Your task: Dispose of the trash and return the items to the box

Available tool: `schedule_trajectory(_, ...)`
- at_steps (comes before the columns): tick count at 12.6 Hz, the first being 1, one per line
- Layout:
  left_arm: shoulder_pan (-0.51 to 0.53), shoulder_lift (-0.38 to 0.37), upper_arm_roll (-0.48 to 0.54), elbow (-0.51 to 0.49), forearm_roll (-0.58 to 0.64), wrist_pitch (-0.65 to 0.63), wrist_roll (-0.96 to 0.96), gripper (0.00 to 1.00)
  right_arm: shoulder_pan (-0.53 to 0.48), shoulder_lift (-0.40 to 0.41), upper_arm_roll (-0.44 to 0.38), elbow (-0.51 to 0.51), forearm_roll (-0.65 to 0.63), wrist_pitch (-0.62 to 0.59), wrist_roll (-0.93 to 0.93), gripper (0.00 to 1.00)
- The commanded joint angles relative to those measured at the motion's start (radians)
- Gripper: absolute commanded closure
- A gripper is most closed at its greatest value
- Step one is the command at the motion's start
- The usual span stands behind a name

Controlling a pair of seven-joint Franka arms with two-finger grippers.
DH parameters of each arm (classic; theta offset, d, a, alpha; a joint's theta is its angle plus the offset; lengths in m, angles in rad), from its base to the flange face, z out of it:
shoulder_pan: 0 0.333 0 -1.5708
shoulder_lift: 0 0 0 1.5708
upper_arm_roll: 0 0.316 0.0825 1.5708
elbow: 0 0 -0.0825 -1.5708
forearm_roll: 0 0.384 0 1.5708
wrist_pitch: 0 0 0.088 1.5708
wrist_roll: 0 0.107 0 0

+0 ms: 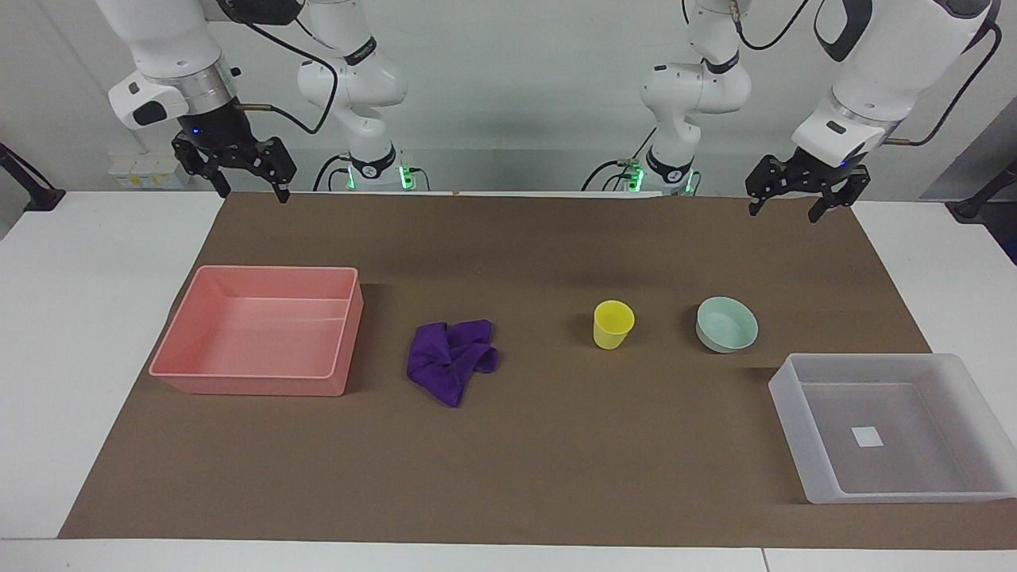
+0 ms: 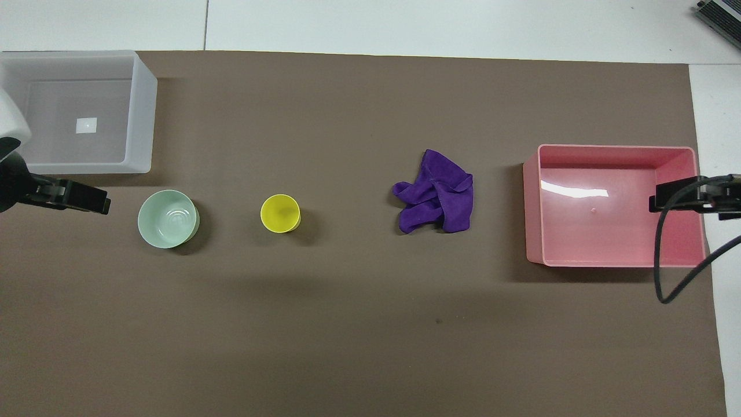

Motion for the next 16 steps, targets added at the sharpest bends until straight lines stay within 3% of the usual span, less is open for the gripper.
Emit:
schedule_trajectory(1,0.004,-0.02,-0.001,-0.037,0.019,0.041,0.002,0.0,-0.003,-0.028,0.003,-0.04,0.005,0.03,-0.006,0.0)
schedule_trajectory(3,0.016,-0.008,-0.001,-0.042,0.019,0.084,0.002,0.0,-0.004,-0.028,0.003,-0.043,0.006,0.038,-0.006,0.0)
schedule_trajectory(7,0.059,0.086,-0.001,-0.062,0.019,0.214,0.014,0.0,-0.007,-0.034,0.003,-0.065,0.006,0.062,-0.004,0.0)
schedule_trajectory(12,0.111,0.113,-0.003,-0.29,0.013,0.535,0.053,0.0,-0.004,-0.048,0.003,-0.095,0.008,0.065,-0.004,0.0)
schedule_trajectory(16,0.124,0.133,-0.003,-0.431,-0.013,0.719,0.051,0.0,0.054,-0.028,0.004,-0.175,0.017,0.258,0.01,0.0)
